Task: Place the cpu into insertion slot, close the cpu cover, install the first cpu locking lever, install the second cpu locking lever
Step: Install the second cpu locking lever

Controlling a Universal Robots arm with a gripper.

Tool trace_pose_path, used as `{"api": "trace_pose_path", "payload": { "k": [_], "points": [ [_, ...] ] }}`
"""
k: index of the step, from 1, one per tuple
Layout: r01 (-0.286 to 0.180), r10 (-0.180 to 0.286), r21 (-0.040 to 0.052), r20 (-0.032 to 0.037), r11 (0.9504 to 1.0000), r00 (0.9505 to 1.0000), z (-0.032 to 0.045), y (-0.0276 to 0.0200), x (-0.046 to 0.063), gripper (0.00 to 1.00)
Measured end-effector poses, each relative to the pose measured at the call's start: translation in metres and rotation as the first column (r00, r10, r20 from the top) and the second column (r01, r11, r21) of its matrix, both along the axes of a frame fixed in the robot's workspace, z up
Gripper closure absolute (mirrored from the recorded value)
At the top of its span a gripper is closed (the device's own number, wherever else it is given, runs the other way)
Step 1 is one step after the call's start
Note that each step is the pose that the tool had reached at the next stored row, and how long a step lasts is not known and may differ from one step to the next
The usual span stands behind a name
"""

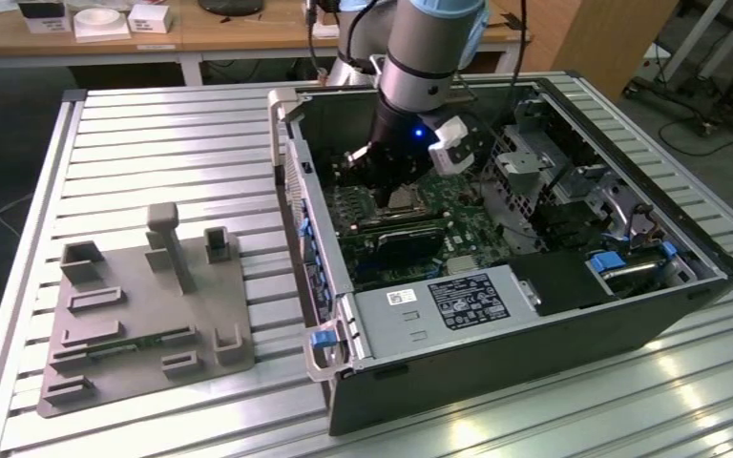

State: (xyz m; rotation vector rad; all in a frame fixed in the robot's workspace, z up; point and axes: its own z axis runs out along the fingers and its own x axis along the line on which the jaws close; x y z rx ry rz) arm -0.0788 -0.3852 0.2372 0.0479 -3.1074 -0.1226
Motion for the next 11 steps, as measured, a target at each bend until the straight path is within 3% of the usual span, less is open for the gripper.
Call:
{"api": "trace_pose_path", "payload": {
  "k": [4, 11],
  "points": [
    [0.0, 0.0, 0.0, 0.0, 1.0, 1.0, 0.0094, 0.0, 0.0, 0.9],
    [0.0, 0.0, 0.0001, 0.0001, 1.0, 1.0, 0.0098, 0.0001, 0.0, 0.9]
  ]
}}
